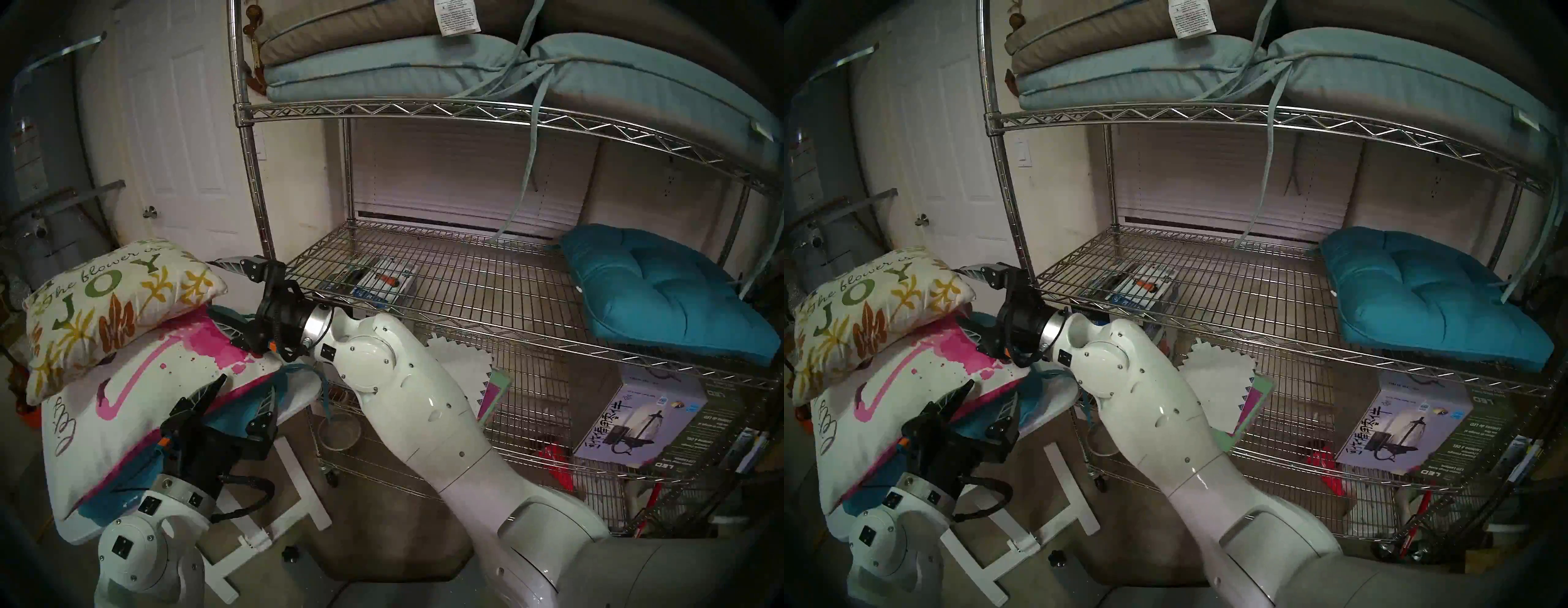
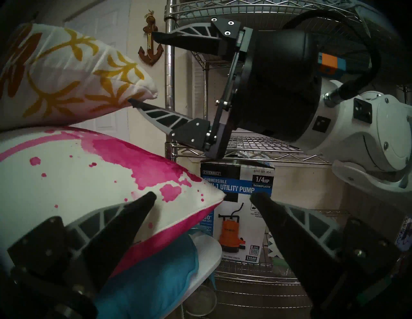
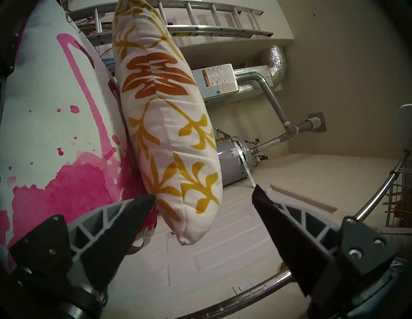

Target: Put cushion on the shelf

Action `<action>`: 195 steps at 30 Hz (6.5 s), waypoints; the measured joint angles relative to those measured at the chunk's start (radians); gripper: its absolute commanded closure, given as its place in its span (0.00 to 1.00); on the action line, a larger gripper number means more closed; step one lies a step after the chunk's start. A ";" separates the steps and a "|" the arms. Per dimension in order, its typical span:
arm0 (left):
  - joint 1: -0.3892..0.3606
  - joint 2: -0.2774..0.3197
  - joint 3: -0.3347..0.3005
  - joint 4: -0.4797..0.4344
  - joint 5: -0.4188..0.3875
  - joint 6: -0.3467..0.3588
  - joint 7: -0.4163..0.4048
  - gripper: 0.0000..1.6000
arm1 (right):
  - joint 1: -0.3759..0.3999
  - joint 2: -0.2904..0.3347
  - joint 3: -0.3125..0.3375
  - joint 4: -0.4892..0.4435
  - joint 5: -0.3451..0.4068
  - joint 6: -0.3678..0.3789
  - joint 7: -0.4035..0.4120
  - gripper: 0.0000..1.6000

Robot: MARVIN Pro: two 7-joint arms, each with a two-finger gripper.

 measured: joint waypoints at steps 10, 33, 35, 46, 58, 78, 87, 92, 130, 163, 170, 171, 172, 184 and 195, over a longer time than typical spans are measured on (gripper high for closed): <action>0.000 0.000 0.000 0.000 0.000 0.000 0.000 0.00 | 0.037 -0.025 -0.014 0.091 -0.031 -0.027 -0.030 0.00; 0.000 0.000 0.000 0.000 0.000 0.000 0.000 0.00 | 0.138 -0.089 0.013 0.200 -0.054 -0.036 -0.074 0.00; 0.000 0.000 0.000 0.000 0.000 0.000 0.000 0.00 | 0.144 -0.093 0.012 0.204 -0.056 -0.039 -0.076 0.00; 0.000 0.000 0.000 0.000 0.000 0.000 0.000 0.00 | 0.173 -0.113 -0.011 0.281 -0.088 -0.055 -0.091 0.00; 0.000 0.000 0.000 0.000 0.000 0.000 0.000 0.00 | 0.249 -0.141 -0.027 0.370 -0.142 -0.069 -0.091 0.00; 0.000 0.000 0.000 0.000 0.000 0.000 0.000 0.00 | 0.355 -0.168 0.029 0.430 -0.148 -0.102 -0.082 1.00; 0.000 0.000 0.000 0.000 0.000 0.000 0.000 0.00 | 0.310 -0.095 0.086 0.324 -0.118 -0.148 -0.084 1.00; 0.000 -0.001 0.000 0.000 0.000 0.000 0.000 0.00 | 0.264 -0.047 0.121 0.262 -0.098 -0.172 -0.085 1.00; -0.001 -0.001 -0.001 0.001 0.000 0.000 -0.001 0.00 | 0.004 0.317 0.449 -0.165 0.080 -0.183 0.141 1.00; -0.001 -0.001 -0.001 0.001 0.000 0.000 -0.001 0.00 | 0.132 0.459 0.641 -0.029 0.201 -0.156 0.326 1.00; -0.001 -0.001 -0.001 0.001 0.000 0.000 -0.001 0.00 | 0.178 0.491 0.671 0.016 0.201 -0.175 0.332 1.00; -0.001 -0.001 -0.001 0.001 0.000 0.000 -0.001 0.00 | 0.186 0.496 0.676 0.024 0.201 -0.178 0.333 1.00; -0.001 -0.001 -0.001 0.001 0.000 0.000 -0.001 0.00 | 0.190 0.499 0.678 0.029 0.201 -0.180 0.334 1.00; -0.001 -0.001 -0.001 0.001 0.000 0.000 -0.001 0.00 | 0.257 0.555 0.730 0.110 0.202 -0.219 0.339 1.00; -0.001 -0.001 -0.001 0.001 0.000 0.000 -0.001 0.00 | 0.274 0.622 0.799 0.165 0.202 -0.258 0.338 1.00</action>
